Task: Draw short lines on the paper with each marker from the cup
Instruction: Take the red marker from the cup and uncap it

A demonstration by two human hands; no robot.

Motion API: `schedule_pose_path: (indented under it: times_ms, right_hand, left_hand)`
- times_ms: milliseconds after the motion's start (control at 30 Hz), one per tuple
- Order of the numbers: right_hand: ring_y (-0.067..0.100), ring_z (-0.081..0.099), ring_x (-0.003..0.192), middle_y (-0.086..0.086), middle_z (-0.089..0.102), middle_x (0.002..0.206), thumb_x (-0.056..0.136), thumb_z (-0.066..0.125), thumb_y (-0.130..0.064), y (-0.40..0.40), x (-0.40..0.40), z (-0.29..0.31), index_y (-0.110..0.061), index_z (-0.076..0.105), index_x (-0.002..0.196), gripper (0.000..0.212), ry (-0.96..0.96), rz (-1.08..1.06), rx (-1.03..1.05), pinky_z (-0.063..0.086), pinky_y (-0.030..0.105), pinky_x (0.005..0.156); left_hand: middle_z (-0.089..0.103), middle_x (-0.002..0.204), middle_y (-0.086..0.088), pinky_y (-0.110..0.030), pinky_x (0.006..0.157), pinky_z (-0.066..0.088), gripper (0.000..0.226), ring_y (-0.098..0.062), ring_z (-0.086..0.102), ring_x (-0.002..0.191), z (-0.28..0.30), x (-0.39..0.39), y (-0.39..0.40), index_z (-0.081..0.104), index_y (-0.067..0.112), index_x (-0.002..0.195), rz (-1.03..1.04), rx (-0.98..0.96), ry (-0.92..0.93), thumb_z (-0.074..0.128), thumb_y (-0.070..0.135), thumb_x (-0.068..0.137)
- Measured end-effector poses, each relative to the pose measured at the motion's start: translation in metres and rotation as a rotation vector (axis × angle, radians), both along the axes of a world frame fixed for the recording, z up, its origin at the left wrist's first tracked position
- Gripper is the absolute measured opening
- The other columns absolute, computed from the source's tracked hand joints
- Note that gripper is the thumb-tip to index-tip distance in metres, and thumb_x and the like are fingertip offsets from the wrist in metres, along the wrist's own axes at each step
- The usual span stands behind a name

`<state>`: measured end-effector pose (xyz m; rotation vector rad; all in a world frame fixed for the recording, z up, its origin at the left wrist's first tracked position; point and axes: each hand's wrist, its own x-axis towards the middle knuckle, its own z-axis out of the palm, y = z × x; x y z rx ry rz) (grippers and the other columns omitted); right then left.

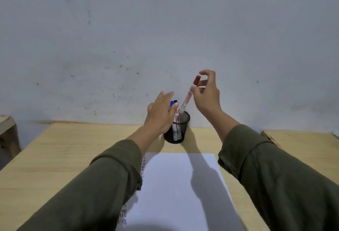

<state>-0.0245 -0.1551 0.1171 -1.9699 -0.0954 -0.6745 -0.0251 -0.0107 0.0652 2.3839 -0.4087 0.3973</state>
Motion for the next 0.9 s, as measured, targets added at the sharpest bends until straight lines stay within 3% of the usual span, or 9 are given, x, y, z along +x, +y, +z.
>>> schedule_pose_path:
  times_ms: [167, 300, 367, 467, 533, 667, 700, 800, 900]
  right_hand:
    - [0.026, 0.069, 0.086, 0.012, 0.067, 0.090, 0.086, 0.061, -0.011, 0.000, -0.038, 0.016, -0.027, 0.038, 0.116, 0.041, 0.118, 0.219, 0.101, 0.056, 0.039, 0.082]
    - [0.017, 0.066, 0.078, 0.011, 0.069, 0.084, 0.087, 0.063, -0.011, 0.005, -0.078, 0.007, -0.018, 0.040, 0.117, 0.039, 0.193, 0.375, 0.132, 0.053, 0.029, 0.075]
    - [0.015, 0.064, 0.076, 0.009, 0.068, 0.081, 0.086, 0.064, -0.012, 0.008, -0.094, 0.003, -0.016, 0.041, 0.116, 0.038, 0.204, 0.398, 0.147, 0.051, 0.028, 0.073]
    - [0.009, 0.062, 0.064, 0.009, 0.065, 0.075, 0.086, 0.066, -0.018, 0.010, -0.117, 0.003, -0.017, 0.044, 0.116, 0.037, 0.231, 0.417, 0.153, 0.047, 0.019, 0.060]
    - [0.009, 0.061, 0.060, 0.013, 0.065, 0.075, 0.083, 0.069, -0.026, 0.010, -0.131, 0.004, -0.020, 0.045, 0.119, 0.043, 0.278, 0.405, 0.093, 0.043, 0.014, 0.052]
    - [0.017, 0.062, 0.066, 0.018, 0.070, 0.085, 0.083, 0.070, -0.025, 0.007, -0.148, 0.005, -0.022, 0.047, 0.125, 0.048, 0.315, 0.414, 0.081, 0.049, 0.018, 0.057]
    - [0.018, 0.062, 0.065, 0.013, 0.071, 0.084, 0.083, 0.070, -0.022, 0.008, -0.150, 0.004, -0.021, 0.048, 0.126, 0.049, 0.308, 0.432, 0.120, 0.051, 0.020, 0.060]
    - [0.021, 0.065, 0.069, 0.007, 0.072, 0.080, 0.082, 0.071, -0.018, 0.014, -0.154, 0.000, -0.022, 0.053, 0.122, 0.044, 0.253, 0.472, 0.248, 0.053, 0.031, 0.074]
    - [0.017, 0.066, 0.069, 0.005, 0.069, 0.077, 0.084, 0.068, -0.013, 0.026, -0.156, -0.002, -0.021, 0.059, 0.114, 0.032, 0.210, 0.512, 0.387, 0.050, 0.033, 0.076]
  left_hand:
    - [0.051, 0.141, 0.000, -0.023, 0.103, 0.032, 0.040, -0.015, 0.045, 0.132, 0.044, -0.031, -0.010, 0.047, 0.020, 0.137, -0.007, -0.504, 0.062, 0.035, 0.032, 0.100]
    - [0.065, 0.119, 0.002, -0.025, 0.099, 0.041, 0.032, -0.014, 0.057, 0.115, 0.051, -0.062, -0.008, 0.058, 0.020, 0.125, -0.083, -0.628, 0.179, 0.042, 0.024, 0.098]
    - [0.068, 0.103, 0.005, -0.021, 0.087, 0.046, 0.027, -0.011, 0.061, 0.101, 0.049, -0.076, -0.004, 0.062, 0.020, 0.117, -0.095, -0.682, 0.210, 0.046, 0.021, 0.096]
    - [0.069, 0.098, 0.005, -0.013, 0.066, 0.041, 0.021, -0.005, 0.061, 0.087, 0.046, -0.095, 0.002, 0.064, 0.018, 0.110, -0.034, -0.836, 0.247, 0.052, 0.021, 0.094]
    - [0.069, 0.104, 0.003, -0.016, 0.070, 0.041, 0.019, -0.004, 0.061, 0.090, 0.043, -0.104, 0.008, 0.065, 0.018, 0.107, 0.067, -0.950, 0.280, 0.054, 0.024, 0.093]
    - [0.068, 0.116, -0.005, -0.035, 0.097, 0.044, 0.030, -0.022, 0.059, 0.116, 0.038, -0.118, 0.022, 0.069, 0.011, 0.102, 0.293, -1.162, 0.374, 0.057, 0.036, 0.089]
    - [0.070, 0.111, -0.004, -0.035, 0.098, 0.044, 0.031, -0.021, 0.060, 0.109, 0.037, -0.121, 0.026, 0.070, 0.011, 0.099, 0.329, -1.200, 0.393, 0.058, 0.038, 0.088]
    - [0.065, 0.081, 0.008, -0.028, 0.082, 0.040, 0.028, -0.012, 0.058, 0.089, 0.035, -0.128, 0.031, 0.064, 0.020, 0.070, 0.310, -1.260, 0.444, 0.061, 0.042, 0.086]
    - [0.063, 0.075, 0.011, -0.025, 0.081, 0.037, 0.029, -0.006, 0.059, 0.079, 0.034, -0.134, 0.030, 0.061, 0.021, 0.067, 0.248, -1.256, 0.479, 0.062, 0.044, 0.085]
